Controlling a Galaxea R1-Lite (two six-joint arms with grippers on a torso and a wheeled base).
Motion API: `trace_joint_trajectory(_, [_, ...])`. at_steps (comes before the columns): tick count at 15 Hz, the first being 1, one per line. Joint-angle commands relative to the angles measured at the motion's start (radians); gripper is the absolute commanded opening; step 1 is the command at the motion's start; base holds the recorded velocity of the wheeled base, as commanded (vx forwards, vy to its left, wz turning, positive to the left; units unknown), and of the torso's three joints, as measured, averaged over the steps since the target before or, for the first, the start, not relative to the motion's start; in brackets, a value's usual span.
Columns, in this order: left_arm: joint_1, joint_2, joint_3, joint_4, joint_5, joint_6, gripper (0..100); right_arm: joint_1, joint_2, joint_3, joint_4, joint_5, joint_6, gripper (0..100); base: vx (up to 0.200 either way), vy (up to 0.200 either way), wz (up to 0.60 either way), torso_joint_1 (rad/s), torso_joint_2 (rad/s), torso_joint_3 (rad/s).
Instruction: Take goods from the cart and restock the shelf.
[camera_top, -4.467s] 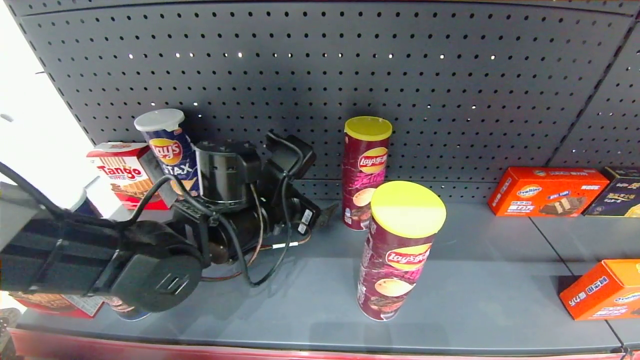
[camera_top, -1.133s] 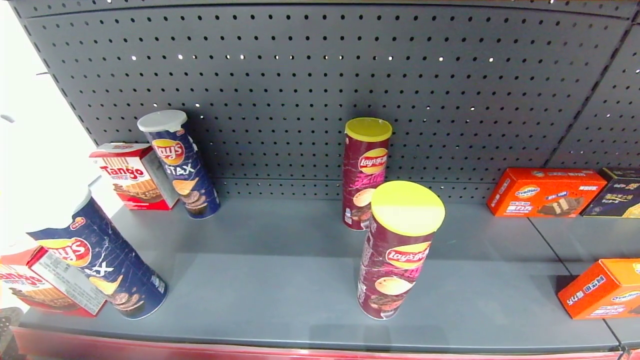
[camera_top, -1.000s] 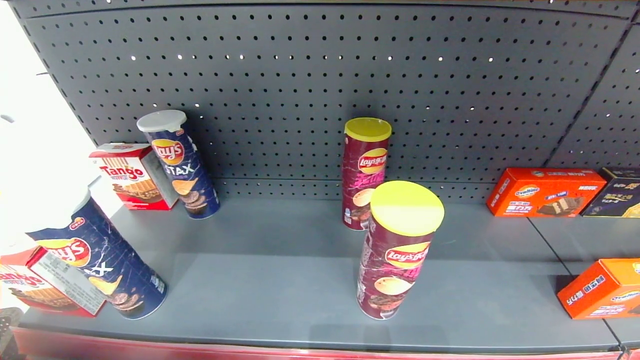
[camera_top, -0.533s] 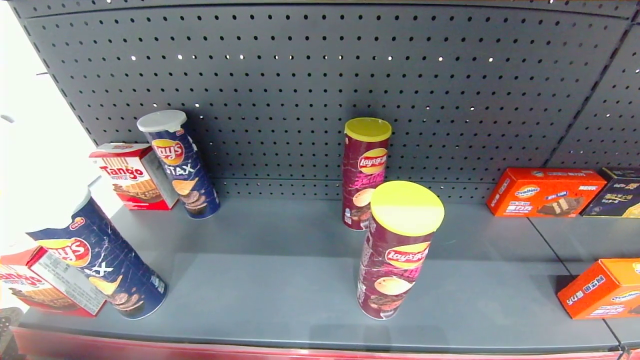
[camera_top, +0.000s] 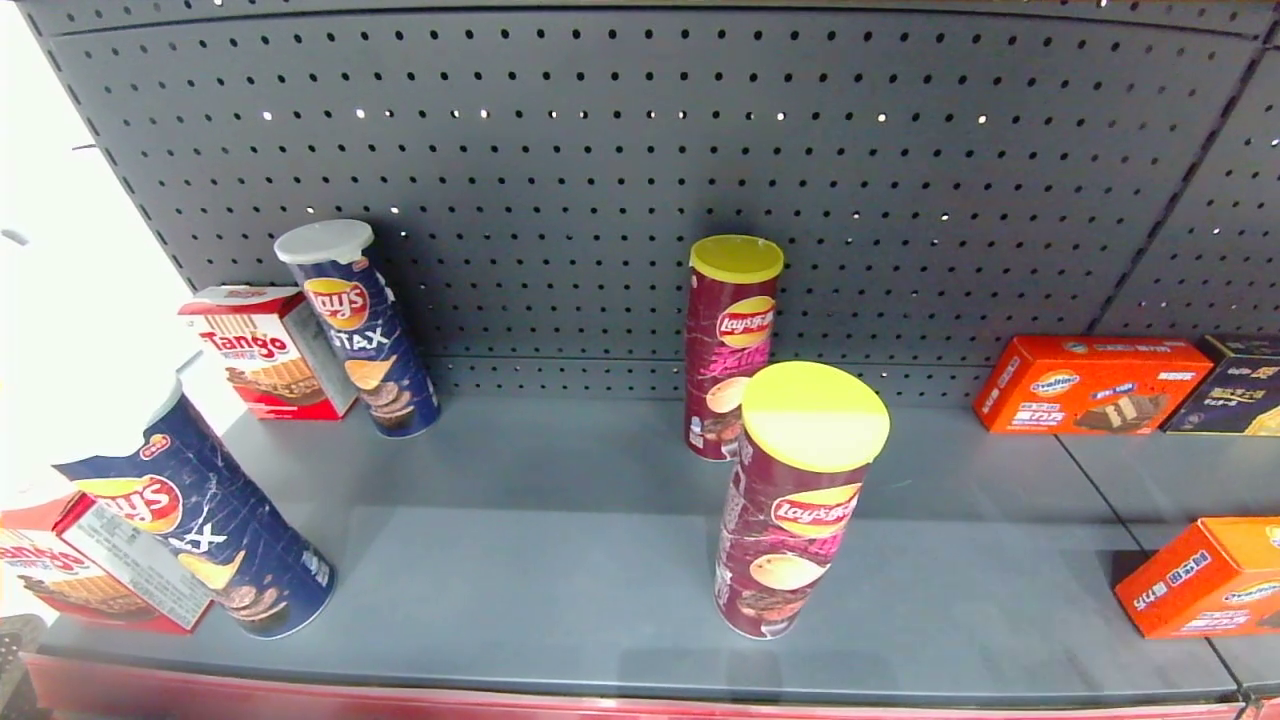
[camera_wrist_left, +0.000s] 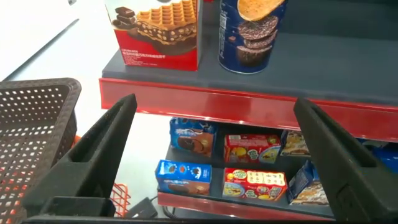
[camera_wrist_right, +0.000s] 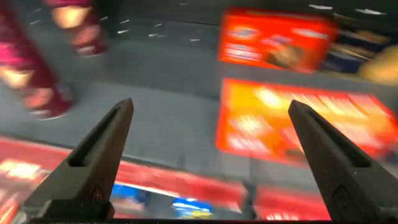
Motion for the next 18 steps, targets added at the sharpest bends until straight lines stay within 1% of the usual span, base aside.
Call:
trace_joint_trajectory(1, [0.0,0.005,0.0,0.0,-0.001,-0.003,100,0.23,0.337,-0.063,-0.073,0.028,-0.031,100,0.0,0.0,0.0,0.0,0.0,0.0])
trace_joint_trajectory(3, [-0.002,0.005,0.0,0.0,-0.001,-0.001,100,0.273,0.481,-0.065,-0.14,0.029,-0.032,100,0.0,0.0,0.0,0.0,0.0,0.0])
trace_joint_trajectory(4, [0.0,0.005,0.0,0.0,-0.001,-0.001,100,0.308,0.527,-0.079,-0.146,0.028,-0.032,100,0.0,0.0,0.0,0.0,0.0,0.0])
trace_joint_trajectory(8, [0.0,0.005,0.0,0.0,-0.001,-0.003,100,0.384,0.627,-0.106,-0.153,0.023,-0.034,100,0.0,0.0,0.0,0.0,0.0,0.0])
trace_joint_trajectory(12, [0.0,0.005,0.0,0.0,-0.001,-0.004,100,0.407,0.745,-0.198,-0.163,0.015,-0.035,100,0.0,0.0,0.0,0.0,0.0,0.0])
trace_joint_trajectory(13, [0.0,0.005,0.0,0.0,0.001,-0.004,100,0.417,0.778,-0.229,-0.163,-0.008,-0.037,100,0.0,0.0,0.0,0.0,0.0,0.0])
trace_joint_trajectory(15, [0.0,0.005,0.0,0.0,-0.001,-0.004,100,0.433,0.825,-0.269,-0.165,-0.015,-0.037,100,0.0,0.0,0.0,0.0,0.0,0.0])
trace_joint_trajectory(18, [0.0,0.005,0.0,0.0,-0.001,-0.006,100,0.44,0.857,-0.283,-0.171,-0.018,-0.037,100,0.0,0.0,0.0,0.0,0.0,0.0])
